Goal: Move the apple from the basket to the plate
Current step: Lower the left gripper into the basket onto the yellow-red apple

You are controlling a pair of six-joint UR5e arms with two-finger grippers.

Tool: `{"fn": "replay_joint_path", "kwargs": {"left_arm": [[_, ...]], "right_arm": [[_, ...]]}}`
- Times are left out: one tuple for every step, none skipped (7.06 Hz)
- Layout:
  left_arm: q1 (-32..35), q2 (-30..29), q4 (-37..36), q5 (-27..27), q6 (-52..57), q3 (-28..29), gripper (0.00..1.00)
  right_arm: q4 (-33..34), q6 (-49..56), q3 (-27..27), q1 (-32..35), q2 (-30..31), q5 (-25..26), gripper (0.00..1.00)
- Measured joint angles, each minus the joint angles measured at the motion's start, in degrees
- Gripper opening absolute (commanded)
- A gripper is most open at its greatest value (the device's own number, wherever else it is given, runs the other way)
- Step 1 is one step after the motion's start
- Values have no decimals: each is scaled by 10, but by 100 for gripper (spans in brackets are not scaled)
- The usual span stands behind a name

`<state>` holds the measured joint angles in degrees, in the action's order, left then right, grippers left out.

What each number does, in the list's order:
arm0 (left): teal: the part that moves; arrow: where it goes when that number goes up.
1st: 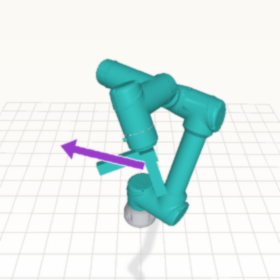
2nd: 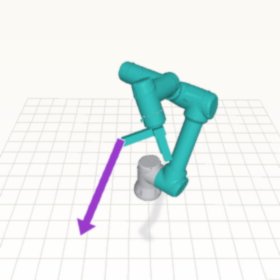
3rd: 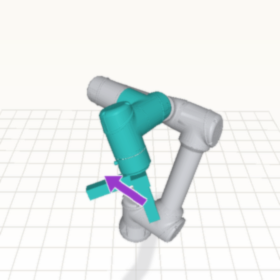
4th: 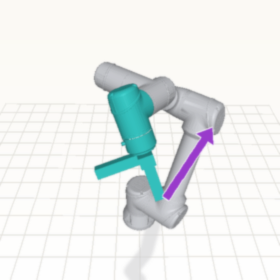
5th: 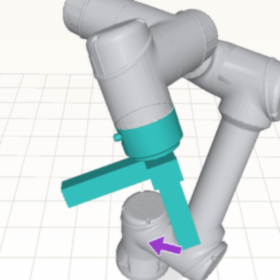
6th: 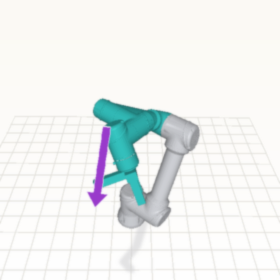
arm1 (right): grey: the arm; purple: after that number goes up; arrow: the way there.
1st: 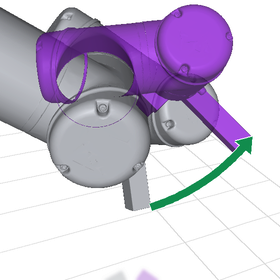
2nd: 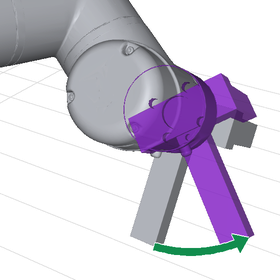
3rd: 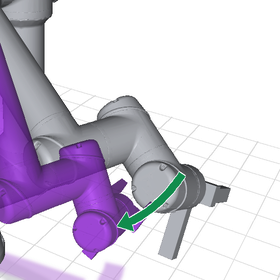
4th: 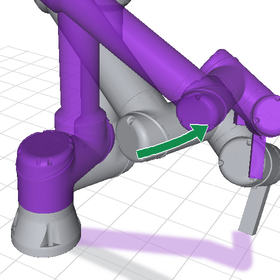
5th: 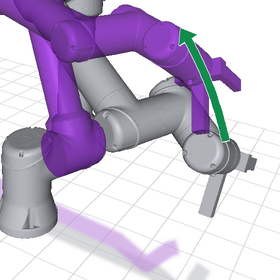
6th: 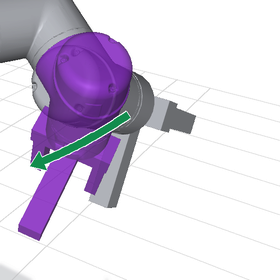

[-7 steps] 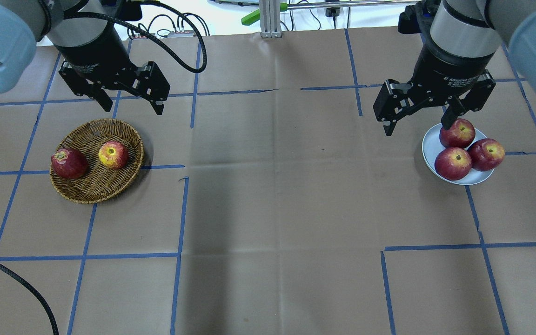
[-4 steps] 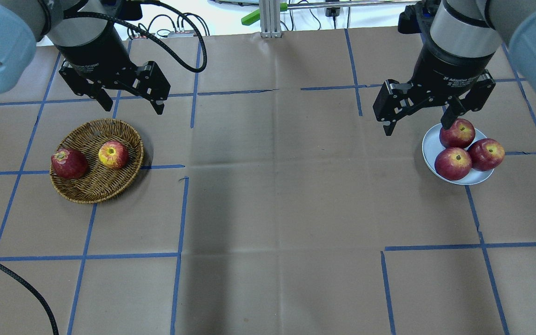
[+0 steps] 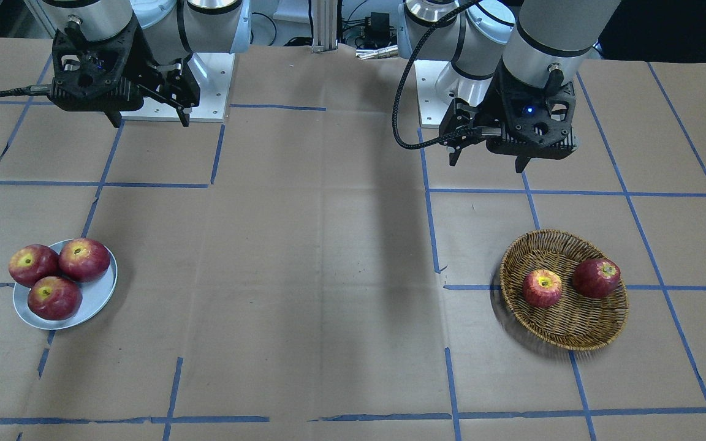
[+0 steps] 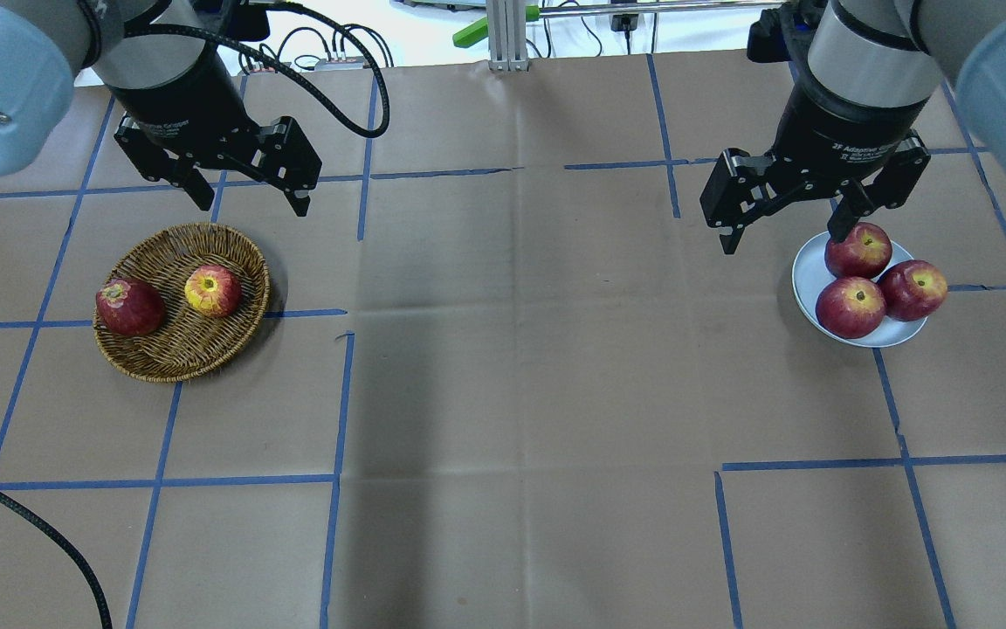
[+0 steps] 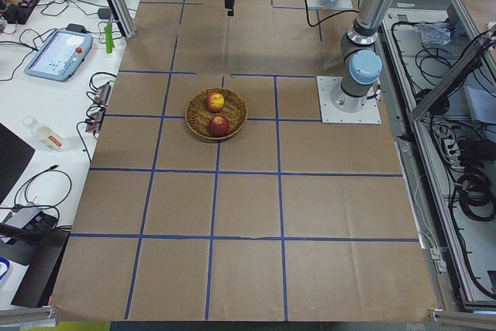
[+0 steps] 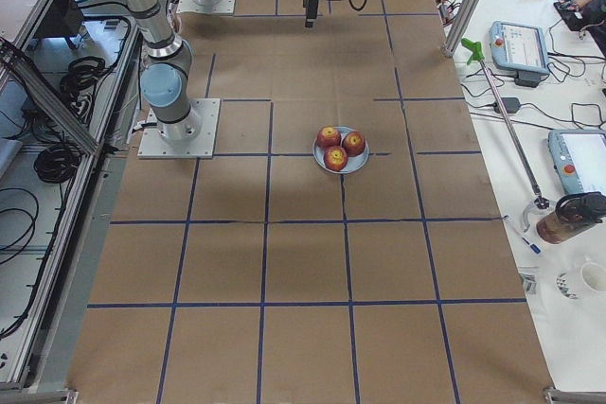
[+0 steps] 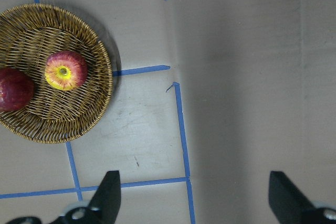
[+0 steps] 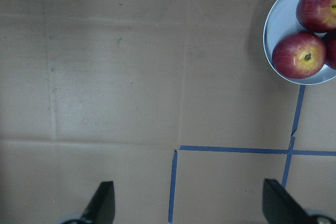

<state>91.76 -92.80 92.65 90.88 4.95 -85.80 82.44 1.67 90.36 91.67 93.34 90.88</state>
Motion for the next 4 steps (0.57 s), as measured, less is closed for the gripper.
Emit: {"fn": "replay_joint_path", "kwargs": {"left_arm": [[-1, -2, 1, 1, 0, 0, 99], [-2, -9, 0, 1, 1, -1, 99], [-9, -20, -3, 4, 1, -2, 99], [-33, -41, -9, 14, 3, -4, 95]], "right_arm": [[0, 0, 0, 0, 0, 0, 100], [0, 0, 0, 0, 0, 0, 100], [0, 0, 0, 0, 0, 0, 100], [0, 0, 0, 0, 0, 0, 100]]}}
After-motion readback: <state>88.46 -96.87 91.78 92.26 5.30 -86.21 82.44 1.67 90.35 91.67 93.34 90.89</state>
